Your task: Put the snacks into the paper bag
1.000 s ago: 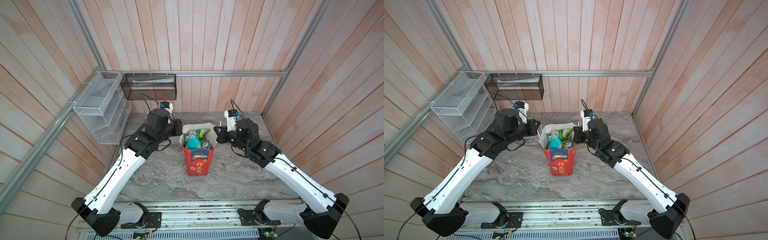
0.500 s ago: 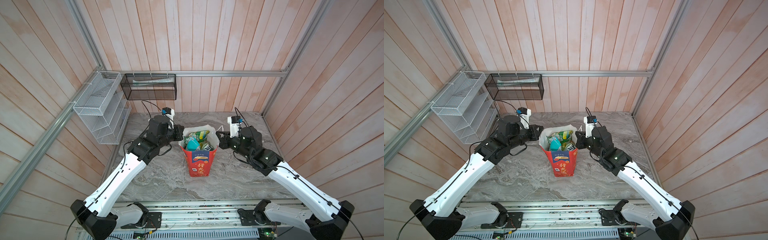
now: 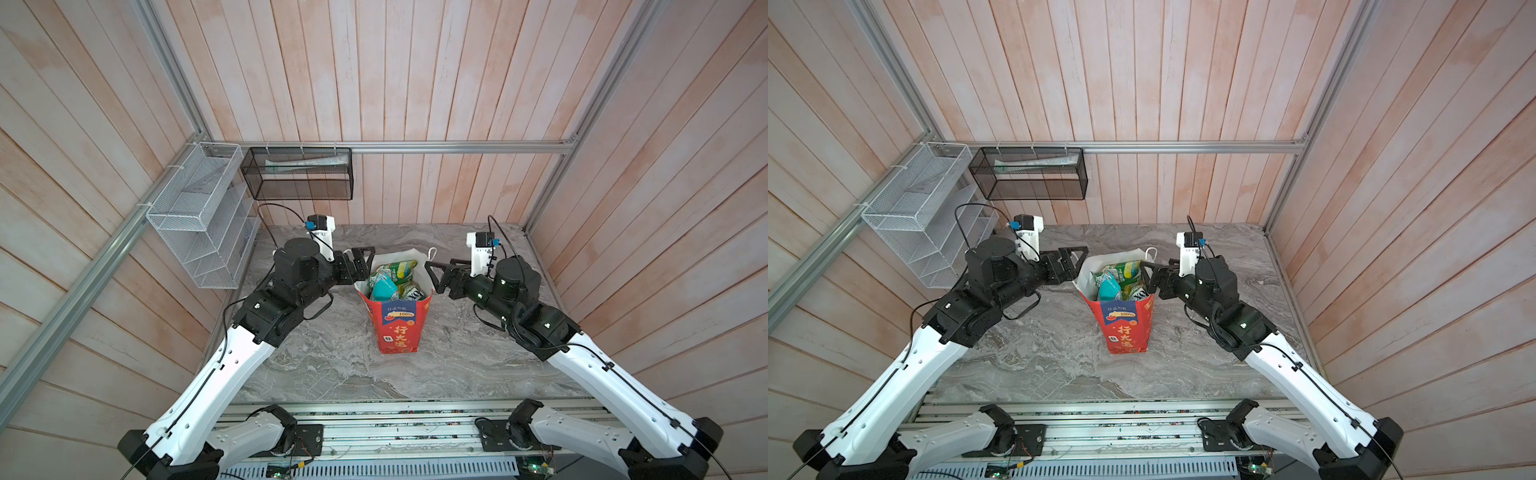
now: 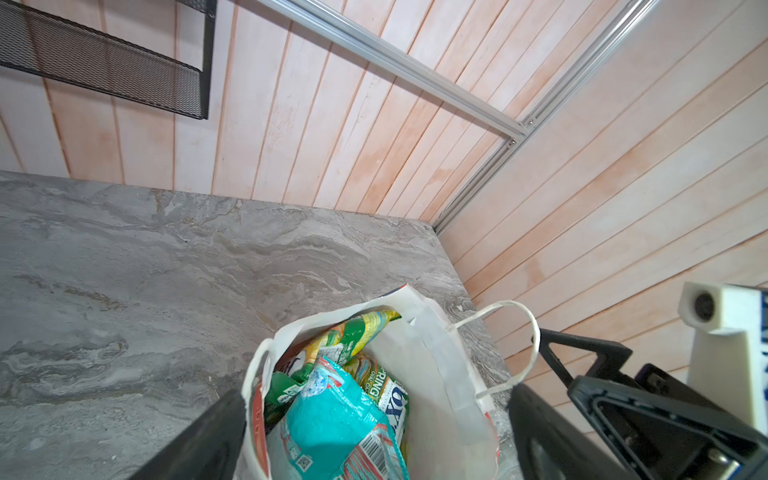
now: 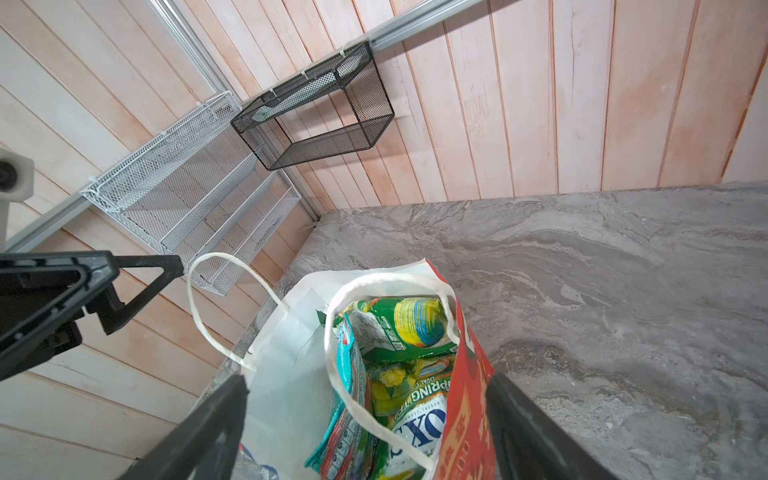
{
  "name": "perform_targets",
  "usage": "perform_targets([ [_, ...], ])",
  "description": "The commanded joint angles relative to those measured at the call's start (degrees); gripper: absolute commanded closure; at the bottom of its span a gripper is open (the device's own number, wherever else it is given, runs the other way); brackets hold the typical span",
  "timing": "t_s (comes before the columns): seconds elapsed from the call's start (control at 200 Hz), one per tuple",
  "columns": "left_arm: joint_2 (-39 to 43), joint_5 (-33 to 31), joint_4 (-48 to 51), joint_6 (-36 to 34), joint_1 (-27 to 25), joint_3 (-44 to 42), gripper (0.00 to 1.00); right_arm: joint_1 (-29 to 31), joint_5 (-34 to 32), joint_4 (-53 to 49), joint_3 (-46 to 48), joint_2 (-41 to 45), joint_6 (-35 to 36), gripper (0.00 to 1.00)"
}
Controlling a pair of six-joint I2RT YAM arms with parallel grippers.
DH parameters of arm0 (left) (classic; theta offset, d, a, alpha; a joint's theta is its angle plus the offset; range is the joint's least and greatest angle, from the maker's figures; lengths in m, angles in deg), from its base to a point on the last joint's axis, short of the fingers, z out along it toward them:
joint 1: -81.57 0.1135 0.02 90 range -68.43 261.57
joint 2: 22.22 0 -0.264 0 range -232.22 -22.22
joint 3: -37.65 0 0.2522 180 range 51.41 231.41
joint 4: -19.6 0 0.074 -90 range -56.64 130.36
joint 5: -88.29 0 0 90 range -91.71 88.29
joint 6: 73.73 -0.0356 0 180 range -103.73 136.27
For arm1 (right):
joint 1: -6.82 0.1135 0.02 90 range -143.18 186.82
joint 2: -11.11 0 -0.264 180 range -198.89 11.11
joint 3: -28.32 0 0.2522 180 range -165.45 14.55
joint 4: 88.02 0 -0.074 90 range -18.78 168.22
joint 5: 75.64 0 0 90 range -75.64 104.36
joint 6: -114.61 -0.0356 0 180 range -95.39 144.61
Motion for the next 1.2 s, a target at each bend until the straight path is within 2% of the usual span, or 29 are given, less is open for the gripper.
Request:
perform_targets([
  [0.0,3.3,-3.8,1.1,0.2,0.2,-1.7,0.00,0.0,-0.8,-0.4,0.6,2.4,-0.6,0.03],
  [0.17,13.5,-7.7,-2.4,3.2,0.2,-8.5,0.00,0.0,-6.9,4.2,5.7,11.1,-0.1,0.02],
  [0.355,23.1,-23.6,0.3,7.5,0.2,-16.0,0.00,-0.2,-16.8,6.1,10.3,20.5,2.0,0.02],
  [0.5,28.4,-34.9,0.2,11.3,0.2,-25.5,0.00,-0.3,-28.0,6.8,14.0,21.6,3.0,0.02],
  [0.595,29.3,-42.9,1.6,18.2,0.2,-30.6,0.00,-1.1,-32.9,10.8,17.7,21.0,4.2,0.02],
  [0.69,27.6,-47.7,0.3,20.3,0.2,-33.5,0.00,-3.0,-32.9,14.0,19.9,19.7,5.8,0.02],
  [0.78,24.0,-54.8,-0.4,22.9,0.4,-34.7,0.00,-5.2,-32.4,16.1,21.7,18.5,7.3,0.02],
  [0.885,20.3,-59.4,-6.2,23.3,1.6,-37.9,0.00,-8.6,-29.3,18.5,23.5,17.2,8.5,0.02],
  [0.95,18.4,-63.3,-17.3,20.0,1.6,-43.2,0.00,-11.2,-26.4,22.2,26.1,16.0,8.0,0.02],
  [1.0,17.1,-65.7,-32.8,12.1,1.8,-49.0,0.00,-13.3,-23.3,26.0,28.5,15.4,7.7,0.02],
  [1.065,15.2,-64.8,-50.1,1.1,3.0,-55.1,0.00,-16.2,-20.4,29.1,31.0,14.5,5.9,0.02],
  [1.1,14.0,-63.7,-53.5,-1.0,4.0,-56.3,0.00,-17.5,-19.8,30.5,32.0,14.1,5.3,0.02],
  [1.195,10.9,-59.7,-53.7,-6.9,7.1,-55.7,0.00,-19.9,-21.0,34.4,35.2,12.2,5.3,0.02],
])
